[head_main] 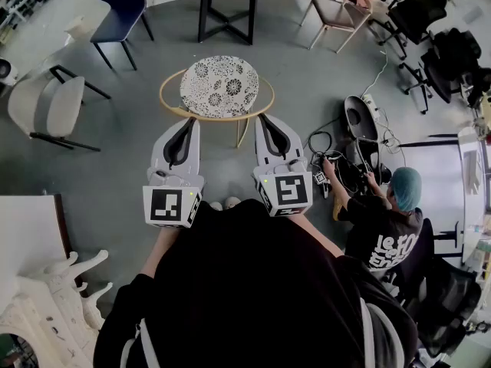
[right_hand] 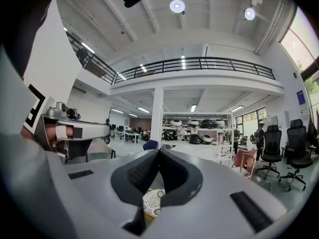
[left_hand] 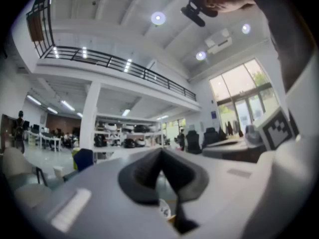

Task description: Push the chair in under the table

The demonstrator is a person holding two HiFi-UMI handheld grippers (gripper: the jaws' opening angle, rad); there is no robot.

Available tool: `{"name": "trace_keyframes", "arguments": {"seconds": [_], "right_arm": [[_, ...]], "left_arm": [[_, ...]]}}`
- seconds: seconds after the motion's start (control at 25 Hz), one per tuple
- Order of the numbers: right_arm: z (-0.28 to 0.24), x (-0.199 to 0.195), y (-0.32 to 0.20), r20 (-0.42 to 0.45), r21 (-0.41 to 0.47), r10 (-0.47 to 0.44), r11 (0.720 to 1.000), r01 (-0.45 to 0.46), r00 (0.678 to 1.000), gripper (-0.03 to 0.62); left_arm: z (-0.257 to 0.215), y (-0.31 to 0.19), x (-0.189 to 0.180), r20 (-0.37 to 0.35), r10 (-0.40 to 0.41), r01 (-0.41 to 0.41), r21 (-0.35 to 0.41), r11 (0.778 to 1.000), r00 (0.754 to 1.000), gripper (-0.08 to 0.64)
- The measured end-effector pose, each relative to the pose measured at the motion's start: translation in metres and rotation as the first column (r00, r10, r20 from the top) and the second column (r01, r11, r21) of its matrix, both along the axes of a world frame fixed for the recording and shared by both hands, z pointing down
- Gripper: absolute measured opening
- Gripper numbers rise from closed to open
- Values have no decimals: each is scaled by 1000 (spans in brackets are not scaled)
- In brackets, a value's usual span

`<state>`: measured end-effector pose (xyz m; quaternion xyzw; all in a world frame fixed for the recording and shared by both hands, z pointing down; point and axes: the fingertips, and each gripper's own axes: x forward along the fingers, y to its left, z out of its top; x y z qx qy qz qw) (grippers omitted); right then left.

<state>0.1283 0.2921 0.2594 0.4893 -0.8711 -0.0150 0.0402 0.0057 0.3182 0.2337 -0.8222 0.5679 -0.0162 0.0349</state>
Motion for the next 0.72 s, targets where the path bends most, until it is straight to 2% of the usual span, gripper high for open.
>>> {"name": "trace_keyframes", "arguments": {"seconds": [0.44, 0.72], "right_arm": [[11, 2, -8, 30, -13, -31, 999, 32, 999, 21], [38, -18, -53, -12, -46, -13, 999, 12, 1000, 21]], "left_arm": [[20, -7, 3, 6, 7, -7, -39, 999, 1000, 9], [48, -52, -21, -7, 16, -16, -70, 997, 1000, 8]]}}
